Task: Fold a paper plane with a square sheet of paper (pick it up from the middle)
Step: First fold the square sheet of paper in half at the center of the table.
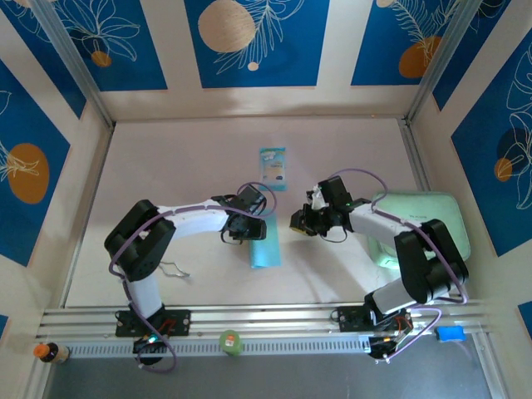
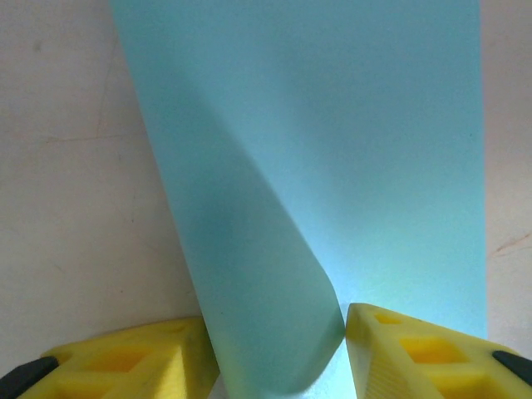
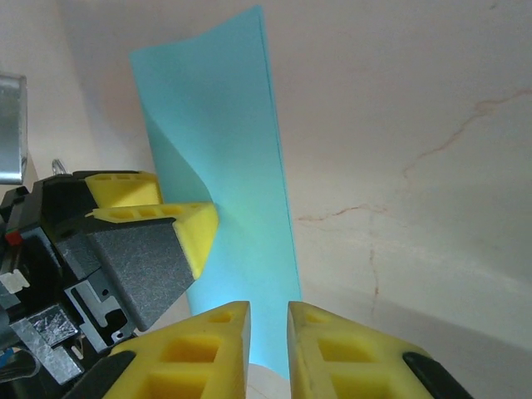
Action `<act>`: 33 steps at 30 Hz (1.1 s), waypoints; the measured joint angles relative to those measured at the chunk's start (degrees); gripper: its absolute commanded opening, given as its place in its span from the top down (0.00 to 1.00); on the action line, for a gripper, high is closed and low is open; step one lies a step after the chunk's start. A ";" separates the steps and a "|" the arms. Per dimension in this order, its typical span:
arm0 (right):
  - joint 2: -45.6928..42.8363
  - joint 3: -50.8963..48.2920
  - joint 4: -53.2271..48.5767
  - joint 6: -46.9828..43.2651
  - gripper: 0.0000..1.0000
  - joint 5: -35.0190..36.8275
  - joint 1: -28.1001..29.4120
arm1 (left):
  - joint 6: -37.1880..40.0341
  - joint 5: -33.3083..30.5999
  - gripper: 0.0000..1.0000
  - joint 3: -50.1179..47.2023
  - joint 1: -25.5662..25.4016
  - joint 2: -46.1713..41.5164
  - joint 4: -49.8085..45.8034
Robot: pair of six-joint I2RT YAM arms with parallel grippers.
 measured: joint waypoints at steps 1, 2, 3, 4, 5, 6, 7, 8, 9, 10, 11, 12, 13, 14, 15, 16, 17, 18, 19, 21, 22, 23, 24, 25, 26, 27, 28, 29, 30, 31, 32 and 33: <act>0.31 0.04 0.26 0.00 0.85 -0.20 0.24 | 0.00 0.00 0.49 -0.02 0.00 0.00 0.02; 0.55 0.07 0.61 0.04 0.88 -0.44 0.48 | 0.00 0.00 0.49 -0.02 -0.02 0.00 0.02; 0.92 0.07 1.09 0.15 0.90 -0.83 0.72 | 0.00 0.00 0.49 -0.02 -0.02 0.00 0.02; 1.38 0.07 1.70 0.28 0.93 -1.31 0.96 | -0.02 0.00 0.49 -0.02 0.00 0.00 0.02; 1.86 0.09 2.51 0.44 0.96 -1.68 1.25 | -0.02 0.00 0.49 -0.02 -0.02 0.00 0.02; 2.58 0.15 3.30 0.55 0.98 -2.03 1.60 | 0.00 0.00 0.49 -0.02 0.00 0.00 0.02; 3.41 0.17 4.15 0.63 0.99 -2.21 2.10 | 0.00 0.00 0.49 -0.02 0.00 0.00 0.02; 4.11 0.24 4.70 0.70 1.00 -2.40 2.62 | 0.00 0.00 0.49 -0.02 0.00 0.00 0.02; 4.85 0.28 5.35 0.85 1.00 -2.43 3.28 | 0.00 0.00 0.49 -0.02 0.00 0.00 0.02; 5.57 0.31 5.95 0.94 1.00 -2.38 3.98 | 0.00 0.00 0.49 -0.02 -0.02 0.00 0.02; 6.16 0.37 6.29 0.92 1.00 -2.38 4.55 | 0.00 0.00 0.49 -0.02 0.00 0.00 0.02; 6.86 0.42 6.95 0.90 1.00 -2.34 5.18 | 0.00 0.00 0.49 -0.02 -0.02 0.00 0.02; 7.50 0.44 7.54 0.90 1.00 -2.16 5.75 | 0.00 0.00 0.49 -0.02 0.00 0.00 0.02; 8.11 0.44 8.04 0.90 1.00 -2.12 6.14 | 0.00 0.00 0.49 -0.02 -0.02 0.00 0.02; 8.74 0.50 8.55 0.90 1.00 -2.03 6.49 | 0.00 0.00 0.49 -0.02 -0.02 0.00 0.02; 9.31 0.63 8.96 0.90 1.00 -1.97 6.80 | 0.00 0.00 0.49 -0.02 0.00 0.00 0.02; 9.86 0.81 9.29 0.90 1.00 -1.95 7.02 | 0.00 0.00 0.49 -0.02 -0.02 0.00 0.02; 10.40 1.07 9.64 0.87 1.00 -1.95 7.28 | 0.00 0.00 0.49 -0.02 0.00 0.00 0.02; 10.91 1.33 10.10 0.85 1.00 -1.92 7.43 | 0.00 0.00 0.49 -0.02 -0.02 0.00 0.02; 11.80 1.79 10.84 0.85 1.00 -1.73 7.78 | 0.02 0.00 0.49 -0.02 0.00 0.00 0.02; 12.15 1.95 11.17 0.85 1.00 -1.62 7.96 | 0.02 0.00 0.49 -0.02 0.00 0.00 0.02; 12.46 2.12 11.37 0.85 1.00 -1.49 8.09 | 0.02 0.00 0.49 -0.02 0.00 0.00 0.02; 12.74 2.29 11.47 0.85 1.00 -1.29 8.15 | 0.02 0.00 0.49 -0.02 0.00 0.00 0.02; 12.96 2.43 11.76 0.85 1.00 -1.14 8.22 | 0.04 0.00 0.49 -0.02 0.00 0.00 0.02; 13.11 2.45 12.00 0.83 1.00 -1.09 8.31 | 0.04 0.00 0.49 -0.02 0.00 0.00 0.02; 13.29 2.54 12.20 0.85 1.00 -1.11 8.33 | 0.04 0.00 0.49 -0.02 0.00 0.00 0.02; 13.44 2.60 12.41 0.83 1.00 -1.11 8.41 | 0.04 0.00 0.49 -0.02 -0.02 0.00 0.02; 13.66 2.64 12.79 0.83 1.00 -1.11 8.48 | 0.04 0.00 0.49 -0.02 0.00 0.00 0.02; 13.90 2.71 13.11 0.83 1.00 -1.14 8.61 | 0.04 0.00 0.49 -0.02 0.00 0.00 0.02; 14.14 2.86 13.27 0.81 1.00 -1.14 8.79 | 0.04 0.00 0.49 -0.02 -0.02 0.00 0.04; 14.45 3.06 13.33 0.81 1.00 -1.14 8.94 | 0.04 0.00 0.49 -0.02 0.00 0.00 0.04; 14.78 3.34 13.46 0.72 1.00 -1.14 9.16 | 0.04 0.00 0.49 -0.02 -0.02 0.00 0.04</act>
